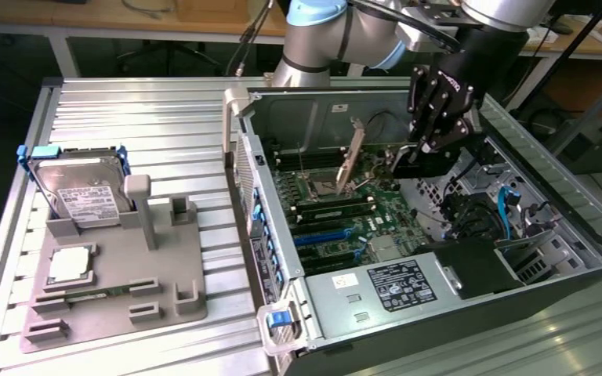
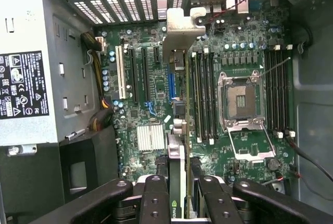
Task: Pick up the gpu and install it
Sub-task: 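Insert the gpu into the slot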
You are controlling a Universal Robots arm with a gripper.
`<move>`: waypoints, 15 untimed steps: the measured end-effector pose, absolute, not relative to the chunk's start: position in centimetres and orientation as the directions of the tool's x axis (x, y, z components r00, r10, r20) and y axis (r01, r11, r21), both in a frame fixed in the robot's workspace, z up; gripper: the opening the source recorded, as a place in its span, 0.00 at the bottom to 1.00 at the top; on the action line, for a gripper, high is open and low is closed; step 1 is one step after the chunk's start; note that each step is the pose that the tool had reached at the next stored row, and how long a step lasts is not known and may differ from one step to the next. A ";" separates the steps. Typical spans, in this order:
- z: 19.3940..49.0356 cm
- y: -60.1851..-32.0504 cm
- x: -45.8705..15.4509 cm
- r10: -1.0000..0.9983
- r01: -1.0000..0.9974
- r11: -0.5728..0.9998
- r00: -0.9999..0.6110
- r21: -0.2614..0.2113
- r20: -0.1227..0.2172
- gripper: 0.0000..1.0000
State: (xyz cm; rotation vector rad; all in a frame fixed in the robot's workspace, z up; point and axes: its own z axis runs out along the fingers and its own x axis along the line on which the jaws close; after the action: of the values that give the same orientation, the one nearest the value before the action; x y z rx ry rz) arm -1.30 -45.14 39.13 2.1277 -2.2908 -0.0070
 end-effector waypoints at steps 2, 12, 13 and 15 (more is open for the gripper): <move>38.9 -45.0 -1.6 -0.997 -0.997 0.074 -0.074 0.014 0.008 0.27; 38.3 -44.5 -2.5 -0.997 -0.997 0.074 -0.074 0.014 0.008 0.27; 38.2 -44.4 -2.6 -0.997 -0.997 0.074 -0.074 0.014 0.008 0.27; 38.1 -44.3 -2.9 -0.997 -0.997 0.074 -0.074 0.014 0.008 0.27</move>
State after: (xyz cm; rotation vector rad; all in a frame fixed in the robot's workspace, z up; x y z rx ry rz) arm -2.87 -44.29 38.12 2.1277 -2.2909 -0.0070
